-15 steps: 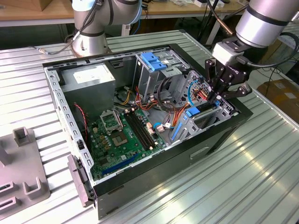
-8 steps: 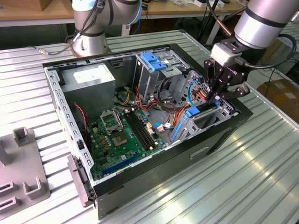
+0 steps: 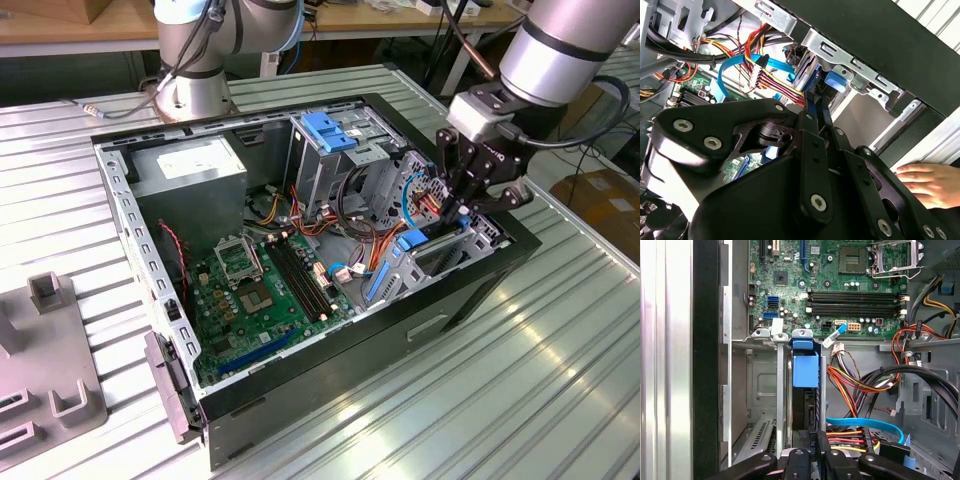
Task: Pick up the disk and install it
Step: 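Insert the first disk wire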
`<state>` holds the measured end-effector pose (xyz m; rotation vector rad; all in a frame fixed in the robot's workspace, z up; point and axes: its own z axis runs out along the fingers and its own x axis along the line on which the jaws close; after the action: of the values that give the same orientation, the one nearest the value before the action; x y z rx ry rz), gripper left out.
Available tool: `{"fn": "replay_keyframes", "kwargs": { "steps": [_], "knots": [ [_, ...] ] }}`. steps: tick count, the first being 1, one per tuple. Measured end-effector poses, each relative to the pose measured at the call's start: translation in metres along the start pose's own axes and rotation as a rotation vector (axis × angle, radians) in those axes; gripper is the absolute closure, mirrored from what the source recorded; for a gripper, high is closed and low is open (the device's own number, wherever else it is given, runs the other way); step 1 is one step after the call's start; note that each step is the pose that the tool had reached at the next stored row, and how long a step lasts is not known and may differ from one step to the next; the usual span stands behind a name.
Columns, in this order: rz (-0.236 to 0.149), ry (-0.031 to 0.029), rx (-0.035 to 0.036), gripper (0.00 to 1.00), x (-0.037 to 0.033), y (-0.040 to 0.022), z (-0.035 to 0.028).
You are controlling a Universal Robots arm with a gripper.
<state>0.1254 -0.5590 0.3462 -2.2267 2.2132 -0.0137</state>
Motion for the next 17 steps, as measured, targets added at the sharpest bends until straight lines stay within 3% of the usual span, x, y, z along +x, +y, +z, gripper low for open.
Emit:
{"fn": "replay_keyframes", "kwargs": {
  "steps": [8,17],
  "knots": [
    [0.000,0.0003,0.0000,0.82,0.0002,0.0000,0.0026],
    [0.001,-0.0002,0.0000,0.82,-0.0019,0.0000,0.0006]
  ]
}}
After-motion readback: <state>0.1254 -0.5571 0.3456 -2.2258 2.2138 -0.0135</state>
